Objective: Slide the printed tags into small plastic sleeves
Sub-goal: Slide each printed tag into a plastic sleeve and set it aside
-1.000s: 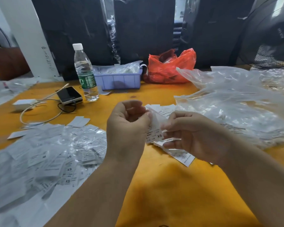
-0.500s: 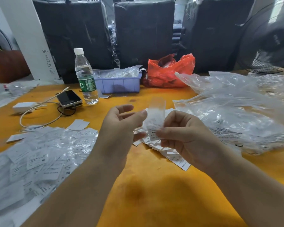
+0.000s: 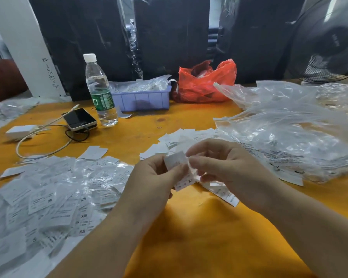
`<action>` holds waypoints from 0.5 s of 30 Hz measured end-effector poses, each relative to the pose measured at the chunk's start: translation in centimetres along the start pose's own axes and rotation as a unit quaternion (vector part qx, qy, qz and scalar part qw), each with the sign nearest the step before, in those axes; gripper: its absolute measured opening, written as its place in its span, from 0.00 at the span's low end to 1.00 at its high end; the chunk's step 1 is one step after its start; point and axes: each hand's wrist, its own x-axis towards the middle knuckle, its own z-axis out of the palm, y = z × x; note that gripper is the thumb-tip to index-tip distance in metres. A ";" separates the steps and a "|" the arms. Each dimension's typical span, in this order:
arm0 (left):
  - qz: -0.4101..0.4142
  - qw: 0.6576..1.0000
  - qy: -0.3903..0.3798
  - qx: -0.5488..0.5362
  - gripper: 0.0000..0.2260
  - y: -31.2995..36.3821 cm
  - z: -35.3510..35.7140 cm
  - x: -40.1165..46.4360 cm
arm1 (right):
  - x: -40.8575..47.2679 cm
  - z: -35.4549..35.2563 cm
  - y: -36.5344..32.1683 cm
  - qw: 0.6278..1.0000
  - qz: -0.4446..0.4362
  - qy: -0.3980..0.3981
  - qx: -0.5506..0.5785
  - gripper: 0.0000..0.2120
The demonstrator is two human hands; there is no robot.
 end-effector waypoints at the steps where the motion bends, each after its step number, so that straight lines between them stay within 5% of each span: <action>1: -0.001 1.000 -0.001 -0.006 0.03 0.0 0.0 -0.1 | 0.0 0.0 0.1 1.000 -0.009 0.012 -0.008 0.11; 9: -0.011 0.995 -0.032 -0.096 0.12 0.8 -0.1 -0.5 | 0.2 -0.8 0.1 0.999 -0.002 0.043 0.006 0.12; 15: -0.018 0.985 0.032 -0.168 0.10 1.3 -1.3 -0.5 | 0.3 -1.6 -0.6 0.999 0.023 -0.009 0.048 0.11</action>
